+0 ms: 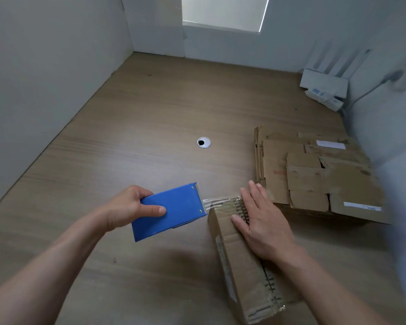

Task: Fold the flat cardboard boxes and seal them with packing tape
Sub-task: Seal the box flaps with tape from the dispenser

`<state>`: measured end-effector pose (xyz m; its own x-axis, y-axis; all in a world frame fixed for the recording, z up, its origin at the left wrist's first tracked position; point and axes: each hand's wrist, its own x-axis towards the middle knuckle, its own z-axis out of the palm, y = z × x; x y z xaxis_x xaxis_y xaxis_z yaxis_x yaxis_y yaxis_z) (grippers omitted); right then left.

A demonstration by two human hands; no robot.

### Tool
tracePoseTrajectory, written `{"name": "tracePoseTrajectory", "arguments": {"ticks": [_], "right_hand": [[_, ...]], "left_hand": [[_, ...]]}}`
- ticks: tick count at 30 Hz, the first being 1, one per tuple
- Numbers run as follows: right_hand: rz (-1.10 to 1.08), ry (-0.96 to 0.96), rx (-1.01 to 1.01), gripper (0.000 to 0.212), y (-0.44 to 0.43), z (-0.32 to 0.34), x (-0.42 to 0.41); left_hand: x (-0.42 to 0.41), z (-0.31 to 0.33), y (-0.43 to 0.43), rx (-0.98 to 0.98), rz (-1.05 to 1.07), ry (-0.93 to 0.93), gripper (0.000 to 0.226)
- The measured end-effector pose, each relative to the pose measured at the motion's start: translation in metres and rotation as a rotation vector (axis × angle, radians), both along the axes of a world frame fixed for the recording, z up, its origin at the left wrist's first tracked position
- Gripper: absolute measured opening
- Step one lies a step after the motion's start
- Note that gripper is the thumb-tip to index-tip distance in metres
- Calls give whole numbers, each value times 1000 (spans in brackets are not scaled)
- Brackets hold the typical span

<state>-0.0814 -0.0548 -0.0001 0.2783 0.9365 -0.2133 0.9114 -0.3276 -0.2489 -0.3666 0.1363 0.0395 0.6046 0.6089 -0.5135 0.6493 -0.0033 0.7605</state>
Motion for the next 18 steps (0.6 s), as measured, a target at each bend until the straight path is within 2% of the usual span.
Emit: {"name": "tracePoseTrajectory", "arguments": {"ticks": [3,7,10,15,18], "right_hand": [[-5,2,19,88,0,0,0],[-1,-20,28,89,1,-1,-2],[-7,-18,34,85,0,1,-2],[2,-25,25,79,0,2,-5],[-26,-3,21,77,0,6,-10]], "left_hand": [[-13,3,5,15,6,47,68],[-7,4,4,39,37,143,52],[17,3,-4,89,41,254,52],[68,21,-17,364,-40,521,47],[92,30,-31,572,-171,657,33]]}}
